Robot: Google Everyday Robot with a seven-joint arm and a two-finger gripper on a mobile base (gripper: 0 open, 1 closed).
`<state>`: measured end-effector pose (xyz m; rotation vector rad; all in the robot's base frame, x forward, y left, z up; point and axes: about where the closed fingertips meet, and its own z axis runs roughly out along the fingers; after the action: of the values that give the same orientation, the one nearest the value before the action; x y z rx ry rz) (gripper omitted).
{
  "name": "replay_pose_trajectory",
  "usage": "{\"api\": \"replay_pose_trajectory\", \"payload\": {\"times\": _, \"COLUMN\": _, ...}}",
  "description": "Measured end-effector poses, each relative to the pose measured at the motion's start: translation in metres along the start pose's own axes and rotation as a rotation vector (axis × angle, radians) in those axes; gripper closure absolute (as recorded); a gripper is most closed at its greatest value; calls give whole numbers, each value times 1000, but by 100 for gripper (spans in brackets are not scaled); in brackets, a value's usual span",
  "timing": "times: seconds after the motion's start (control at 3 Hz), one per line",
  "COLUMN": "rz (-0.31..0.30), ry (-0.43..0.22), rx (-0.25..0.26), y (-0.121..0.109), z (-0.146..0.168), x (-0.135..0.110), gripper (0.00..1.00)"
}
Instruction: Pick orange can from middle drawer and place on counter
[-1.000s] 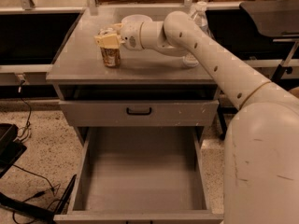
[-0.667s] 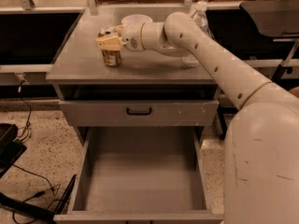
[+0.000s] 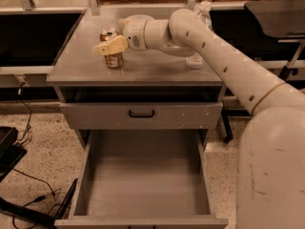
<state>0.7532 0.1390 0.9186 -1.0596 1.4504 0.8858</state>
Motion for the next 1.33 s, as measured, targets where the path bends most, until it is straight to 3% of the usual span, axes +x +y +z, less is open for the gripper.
{"api": "replay_pose_trajectory", "payload": {"times": 0.33, "rz": -41, "ry": 78, "rx": 71, "y": 12, "z": -23, "x": -15, "gripper": 0}}
{"api": "replay_pose_trajectory", "payload": {"times": 0.67, "rz": -100, "ry": 183, "rx": 174, "y": 37, "z": -76, "x": -42, "gripper": 0}}
{"api": "replay_pose_trajectory", "payload": {"times": 1.0, "rz": -139, "ry": 214, "rx": 252, "y": 70, "z": -141, "x": -58, "gripper": 0}}
{"api": "replay_pose_trajectory", "payload": {"times": 1.33, "rz": -209, "ry": 201, "rx": 255, "y": 127, "z": -174, "x": -63, "gripper": 0}}
